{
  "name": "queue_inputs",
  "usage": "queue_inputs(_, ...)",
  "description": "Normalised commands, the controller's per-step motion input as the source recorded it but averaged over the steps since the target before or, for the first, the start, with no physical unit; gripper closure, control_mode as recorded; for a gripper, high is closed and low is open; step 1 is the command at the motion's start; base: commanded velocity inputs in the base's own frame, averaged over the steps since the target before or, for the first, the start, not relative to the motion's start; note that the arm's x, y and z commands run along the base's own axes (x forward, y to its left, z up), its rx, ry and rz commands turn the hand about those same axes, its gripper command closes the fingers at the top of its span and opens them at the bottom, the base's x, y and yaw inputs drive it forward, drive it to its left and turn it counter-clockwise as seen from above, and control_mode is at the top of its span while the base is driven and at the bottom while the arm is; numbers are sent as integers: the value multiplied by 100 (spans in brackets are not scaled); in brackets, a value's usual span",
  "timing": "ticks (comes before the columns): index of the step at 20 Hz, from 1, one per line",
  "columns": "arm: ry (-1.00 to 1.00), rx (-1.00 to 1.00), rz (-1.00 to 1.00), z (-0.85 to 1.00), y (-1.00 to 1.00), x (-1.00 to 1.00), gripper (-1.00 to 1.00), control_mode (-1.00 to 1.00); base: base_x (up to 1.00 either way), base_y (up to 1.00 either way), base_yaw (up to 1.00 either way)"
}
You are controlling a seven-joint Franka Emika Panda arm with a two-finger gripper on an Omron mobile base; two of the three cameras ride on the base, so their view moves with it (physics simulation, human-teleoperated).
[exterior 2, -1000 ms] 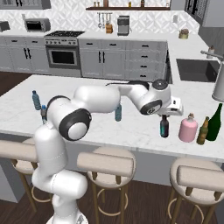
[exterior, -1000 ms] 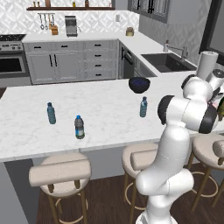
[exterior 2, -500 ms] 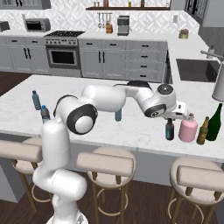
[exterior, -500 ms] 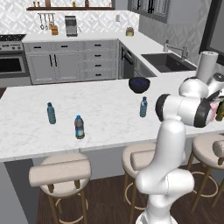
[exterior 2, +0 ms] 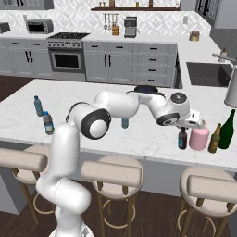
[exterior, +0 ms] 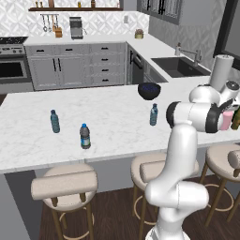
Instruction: Move the plastic bottles in the middle to the plastics group, and the glass bottles in the middle to the glass group.
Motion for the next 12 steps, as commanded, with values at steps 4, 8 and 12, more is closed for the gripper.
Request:
queue_inputs(4, 0, 1, 0, -24, -15, 22, 100, -100, 0, 0, 0)
queue_inputs(8, 0, 0, 0, -29, -14, 15, 100, -100, 0, 0, 0)
queue_inputs(12, 0, 0, 0, -33, -6, 2, 100, -100, 0, 0, 0)
